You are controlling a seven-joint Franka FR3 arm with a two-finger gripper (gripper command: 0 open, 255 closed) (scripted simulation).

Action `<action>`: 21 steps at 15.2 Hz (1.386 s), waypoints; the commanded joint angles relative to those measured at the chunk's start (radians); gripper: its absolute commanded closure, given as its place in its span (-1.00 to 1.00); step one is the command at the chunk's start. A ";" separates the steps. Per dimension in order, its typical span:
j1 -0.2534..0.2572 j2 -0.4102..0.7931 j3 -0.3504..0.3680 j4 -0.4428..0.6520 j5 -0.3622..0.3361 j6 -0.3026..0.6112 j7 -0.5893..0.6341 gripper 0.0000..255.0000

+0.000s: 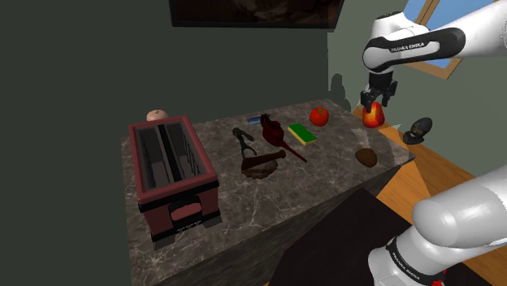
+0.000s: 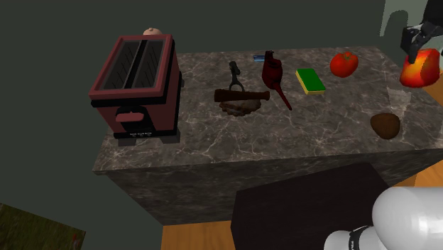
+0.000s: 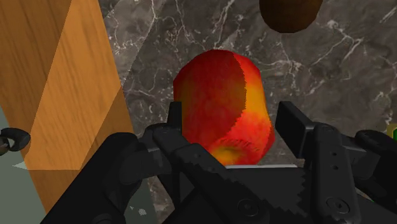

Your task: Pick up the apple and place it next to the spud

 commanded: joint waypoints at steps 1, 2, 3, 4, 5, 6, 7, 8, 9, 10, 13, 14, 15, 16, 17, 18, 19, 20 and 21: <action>-0.019 0.053 -0.023 0.054 -0.005 0.014 -0.039 1.00; -0.027 0.079 -0.033 0.083 -0.005 0.018 -0.057 1.00; -0.036 0.106 -0.043 0.113 -0.005 0.022 -0.076 1.00; -0.045 0.134 -0.053 0.145 -0.003 0.025 -0.095 1.00; -0.054 0.164 -0.062 0.180 -0.001 0.027 -0.116 1.00; -0.055 0.167 -0.062 0.171 -0.002 0.039 -0.111 1.00; -0.055 0.170 -0.062 0.161 -0.004 0.051 -0.107 1.00; -0.056 0.173 -0.063 0.152 -0.005 0.063 -0.103 1.00; -0.056 0.177 -0.063 0.143 -0.007 0.075 -0.099 1.00; -0.057 0.180 -0.064 0.134 -0.008 0.087 -0.094 1.00; -0.058 0.193 -0.065 0.109 -0.013 0.122 -0.082 1.00; -0.059 0.197 -0.066 0.101 -0.015 0.134 -0.077 1.00; -0.059 0.202 -0.066 0.093 -0.017 0.146 -0.073 1.00; -0.060 0.207 -0.066 0.085 -0.019 0.158 -0.069 1.00; -0.060 0.212 -0.067 0.078 -0.021 0.169 -0.064 1.00; -0.061 0.217 -0.067 0.071 -0.023 0.181 -0.060 1.00; -0.061 0.222 -0.068 0.064 -0.025 0.193 -0.055 1.00; -0.061 0.228 -0.068 0.057 -0.027 0.204 -0.051 1.00; -0.062 0.234 -0.069 0.051 -0.029 0.216 -0.046 1.00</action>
